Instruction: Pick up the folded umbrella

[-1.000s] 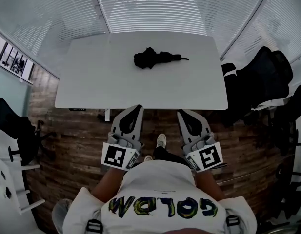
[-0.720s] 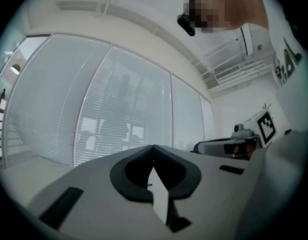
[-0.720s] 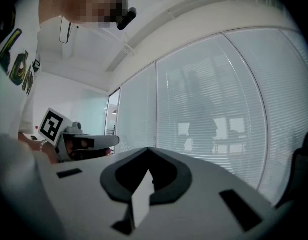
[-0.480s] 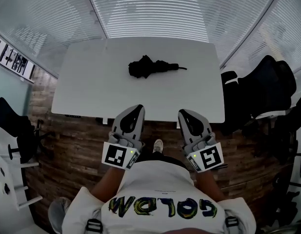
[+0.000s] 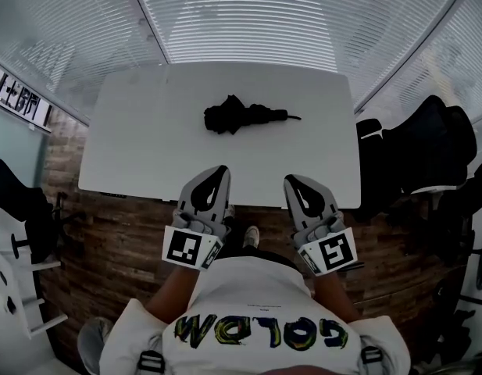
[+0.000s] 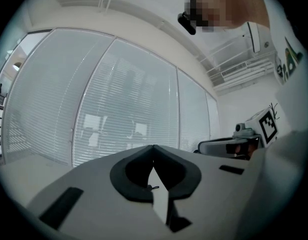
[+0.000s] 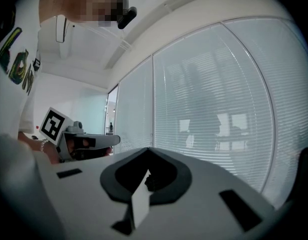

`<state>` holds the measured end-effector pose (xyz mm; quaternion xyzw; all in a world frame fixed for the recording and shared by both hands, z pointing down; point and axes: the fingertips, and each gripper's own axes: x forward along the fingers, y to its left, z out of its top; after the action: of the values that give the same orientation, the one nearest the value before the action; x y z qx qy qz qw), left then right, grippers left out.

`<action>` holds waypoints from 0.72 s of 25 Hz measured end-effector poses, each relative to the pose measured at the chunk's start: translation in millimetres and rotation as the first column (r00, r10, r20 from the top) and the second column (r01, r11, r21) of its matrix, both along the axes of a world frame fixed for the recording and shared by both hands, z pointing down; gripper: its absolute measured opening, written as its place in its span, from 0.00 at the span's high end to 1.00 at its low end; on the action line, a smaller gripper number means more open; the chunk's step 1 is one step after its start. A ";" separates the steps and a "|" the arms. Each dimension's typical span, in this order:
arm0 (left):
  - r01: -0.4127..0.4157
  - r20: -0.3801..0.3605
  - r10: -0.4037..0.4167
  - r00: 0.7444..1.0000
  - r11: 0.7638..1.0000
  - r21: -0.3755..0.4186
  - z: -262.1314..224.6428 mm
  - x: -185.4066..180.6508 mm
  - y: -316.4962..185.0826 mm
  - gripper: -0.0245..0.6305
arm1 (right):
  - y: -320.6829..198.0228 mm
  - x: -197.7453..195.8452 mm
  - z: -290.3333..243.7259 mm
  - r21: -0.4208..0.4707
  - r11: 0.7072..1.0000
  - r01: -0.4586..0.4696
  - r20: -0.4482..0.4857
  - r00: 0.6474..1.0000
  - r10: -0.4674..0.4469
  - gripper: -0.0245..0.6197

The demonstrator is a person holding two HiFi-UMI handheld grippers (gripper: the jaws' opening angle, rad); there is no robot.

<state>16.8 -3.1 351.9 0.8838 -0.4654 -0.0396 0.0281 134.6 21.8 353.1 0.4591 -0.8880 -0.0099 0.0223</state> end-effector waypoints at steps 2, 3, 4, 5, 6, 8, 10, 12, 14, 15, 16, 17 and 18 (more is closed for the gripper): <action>0.000 -0.002 0.000 1.000 1.000 0.001 0.1 -4.9 -14.7 0.95 | -15.0 -5.4 1.8 -0.004 1.000 0.002 -0.004 1.000 -0.002 0.95; 0.001 -0.003 -0.001 1.000 1.000 0.001 0.5 -8.3 -22.6 0.95 | -23.3 -8.9 2.8 -0.007 1.000 0.003 -0.006 1.000 -0.003 0.95; 0.002 -0.004 -0.002 1.000 1.000 -0.001 1.1 -12.2 -31.0 0.95 | -32.3 -12.8 3.7 -0.008 1.000 0.005 -0.008 1.000 -0.005 0.95; 0.003 -0.004 -0.004 1.000 1.000 -0.003 1.8 -16.6 -39.8 0.95 | -41.8 -17.2 4.3 -0.010 1.000 0.007 -0.011 1.000 -0.007 0.95; 0.005 -0.004 -0.005 1.000 1.000 -0.005 2.5 -21.4 -49.0 0.95 | -51.6 -21.7 4.4 -0.011 1.000 0.008 -0.013 1.000 -0.008 0.95; 0.005 -0.004 -0.006 1.000 1.000 -0.010 3.6 -31.7 -68.5 0.95 | -71.6 -31.2 3.9 -0.012 1.000 0.006 -0.017 1.000 -0.007 0.95; 0.005 -0.005 -0.005 1.000 1.000 -0.014 4.8 -42.4 -89.7 0.95 | -93.0 -40.6 3.7 -0.012 1.000 0.003 -0.021 1.000 -0.004 0.95; 0.000 -0.008 0.000 1.000 1.000 -0.020 5.9 -52.3 -111.2 0.95 | -115.0 -50.0 3.5 -0.013 1.000 -0.001 -0.023 1.000 0.001 0.95; -0.011 -0.009 0.011 1.000 1.000 -0.023 6.0 -60.3 -130.7 0.95 | -135.1 -59.1 1.3 -0.010 1.000 -0.009 -0.028 1.000 0.008 0.95; -0.018 -0.010 0.018 1.000 1.000 -0.023 5.8 -63.5 -139.7 0.95 | -144.3 -63.1 -0.1 -0.007 1.000 -0.014 -0.031 0.999 0.013 0.95; -0.025 -0.011 0.025 1.000 0.999 -0.023 5.8 -66.2 -148.4 0.95 | -153.0 -66.6 -1.4 -0.006 1.000 -0.019 -0.035 0.999 0.019 0.95; -0.034 -0.013 0.033 0.999 0.999 -0.023 5.9 -68.4 -156.7 0.95 | -161.3 -69.6 -2.3 -0.005 1.000 -0.025 -0.038 0.999 0.025 0.95; -0.042 -0.015 0.042 0.999 0.999 -0.024 6.2 -70.3 -164.6 0.95 | -169.2 -72.2 -2.9 -0.004 1.000 -0.031 -0.041 0.999 0.031 0.95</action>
<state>-53.4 -167.7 358.1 0.8926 -0.4470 -0.0396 0.0429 62.5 -147.4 350.1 0.4725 -0.8802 -0.0170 0.0418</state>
